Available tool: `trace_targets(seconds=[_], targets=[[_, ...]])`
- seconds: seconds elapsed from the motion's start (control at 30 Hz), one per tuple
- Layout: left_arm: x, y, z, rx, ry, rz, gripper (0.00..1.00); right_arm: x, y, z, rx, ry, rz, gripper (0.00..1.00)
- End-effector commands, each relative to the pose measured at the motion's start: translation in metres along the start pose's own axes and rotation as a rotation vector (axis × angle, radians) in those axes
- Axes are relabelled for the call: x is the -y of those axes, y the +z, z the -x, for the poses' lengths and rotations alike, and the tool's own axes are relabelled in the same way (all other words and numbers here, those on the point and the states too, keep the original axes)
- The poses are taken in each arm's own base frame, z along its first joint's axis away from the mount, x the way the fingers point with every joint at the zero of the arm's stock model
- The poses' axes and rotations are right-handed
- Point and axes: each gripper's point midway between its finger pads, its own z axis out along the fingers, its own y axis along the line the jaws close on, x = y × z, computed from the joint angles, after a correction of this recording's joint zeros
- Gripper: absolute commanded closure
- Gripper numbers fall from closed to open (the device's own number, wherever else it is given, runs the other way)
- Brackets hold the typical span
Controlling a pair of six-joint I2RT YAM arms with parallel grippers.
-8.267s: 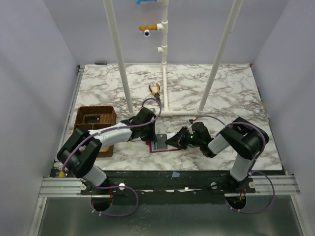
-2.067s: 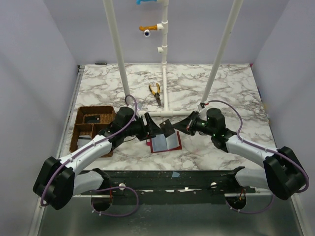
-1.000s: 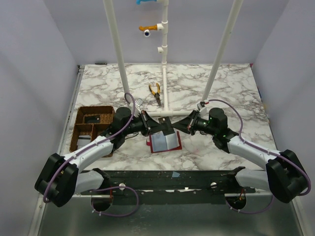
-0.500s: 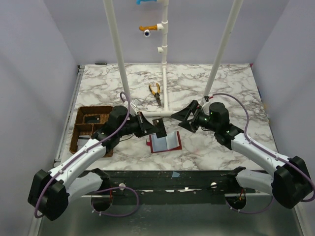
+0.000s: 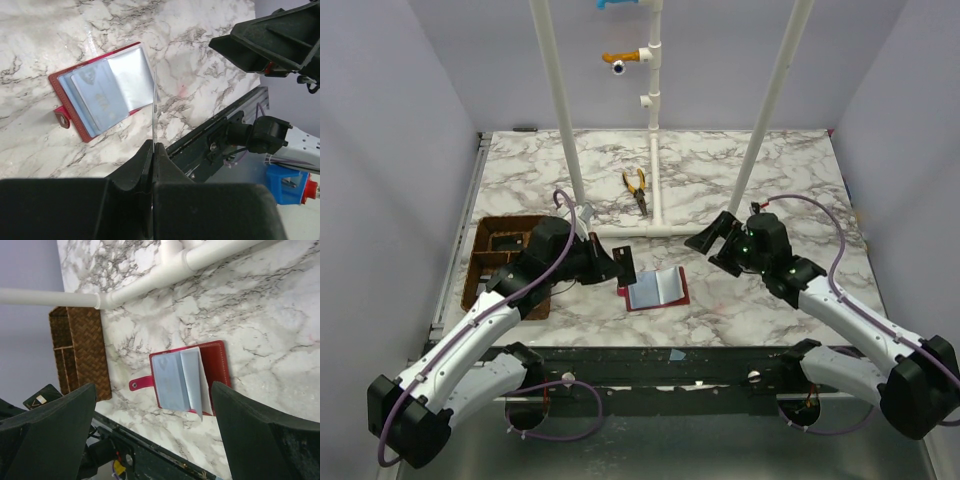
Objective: Take the credit cards out of the card holder
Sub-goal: Place the credit card in the storage box.
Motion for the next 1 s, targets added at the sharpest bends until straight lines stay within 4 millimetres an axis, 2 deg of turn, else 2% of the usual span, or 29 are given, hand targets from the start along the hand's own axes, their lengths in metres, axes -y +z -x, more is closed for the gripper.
trace_targets(seconds=[0.0, 0.17, 0.37, 0.5, 0.7, 0.97], targets=[[-0.01, -0.005, 0.003, -0.009, 0.022, 0.08, 1.0, 0.006, -0.01, 0.019, 0.067, -0.037, -0.086, 0.0], [-0.021, -0.005, -0.002, -0.018, 0.002, 0.125, 1.0, 0.002, -0.011, 0.035, 0.104, -0.052, -0.14, 0.0], [-0.027, -0.012, 0.004, -0.017, 0.008, 0.201, 1.0, -0.01, -0.003, 0.048, 0.092, -0.091, -0.186, 0.0], [-0.042, -0.018, 0.006, 0.008, -0.013, 0.289, 1.0, -0.009, 0.004, 0.051, 0.074, -0.117, -0.22, 0.0], [-0.074, -0.045, 0.019, 0.076, -0.043, 0.509, 1.0, -0.011, 0.008, 0.055, 0.073, -0.129, -0.225, 0.0], [-0.098, -0.073, 0.025, 0.14, -0.095, 0.659, 1.0, -0.009, 0.012, 0.063, 0.077, -0.132, -0.246, 0.0]])
